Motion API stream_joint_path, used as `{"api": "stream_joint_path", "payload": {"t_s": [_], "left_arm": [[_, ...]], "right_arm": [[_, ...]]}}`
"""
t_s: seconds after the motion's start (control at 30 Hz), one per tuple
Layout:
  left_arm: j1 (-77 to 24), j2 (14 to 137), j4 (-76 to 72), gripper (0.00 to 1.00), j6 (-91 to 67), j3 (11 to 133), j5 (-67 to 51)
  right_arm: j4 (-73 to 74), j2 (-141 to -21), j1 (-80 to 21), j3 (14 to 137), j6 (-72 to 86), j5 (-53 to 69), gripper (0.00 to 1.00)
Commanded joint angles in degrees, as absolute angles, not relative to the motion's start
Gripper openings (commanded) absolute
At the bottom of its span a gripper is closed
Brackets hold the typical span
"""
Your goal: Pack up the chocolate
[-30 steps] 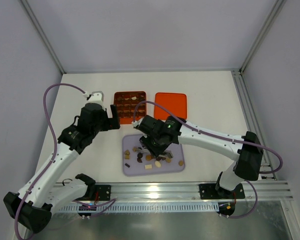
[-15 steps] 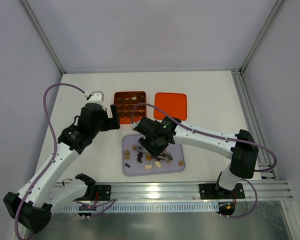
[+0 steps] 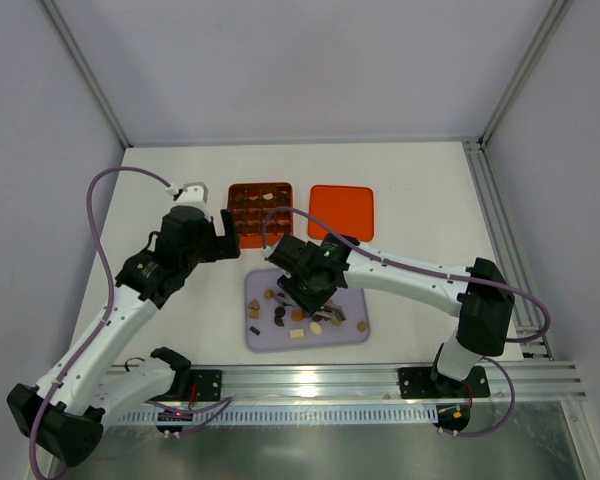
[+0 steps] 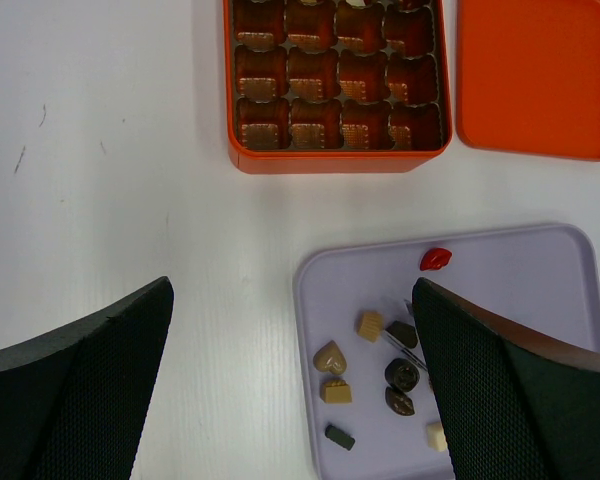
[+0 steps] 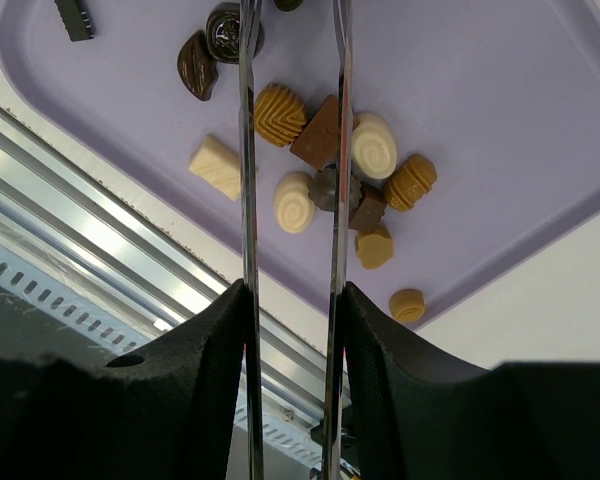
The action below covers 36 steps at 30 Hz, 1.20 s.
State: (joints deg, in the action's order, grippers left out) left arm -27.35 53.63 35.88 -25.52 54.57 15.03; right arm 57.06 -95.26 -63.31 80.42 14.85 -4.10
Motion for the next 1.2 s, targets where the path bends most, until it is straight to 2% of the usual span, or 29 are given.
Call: {"api": "stream_joint_path", "payload": {"t_s": [0.0,0.43,1.17], "left_arm": [[-27.07,53.17,34.63,1.0,-25.93,54.49,15.91],[-27.07,53.09,34.63,1.0,-25.93,54.41,15.82],[-27.07,53.0,34.63,1.0,-25.84,54.49,15.91]], "right_arm": [[56.34,-95.8,-63.37,82.0,13.8,-3.87,0.43],[57.57,-94.4,-62.58,82.97,14.33,-3.08,0.35],[57.74,-92.37,-58.01,86.22,14.5,-1.76,0.34]]}}
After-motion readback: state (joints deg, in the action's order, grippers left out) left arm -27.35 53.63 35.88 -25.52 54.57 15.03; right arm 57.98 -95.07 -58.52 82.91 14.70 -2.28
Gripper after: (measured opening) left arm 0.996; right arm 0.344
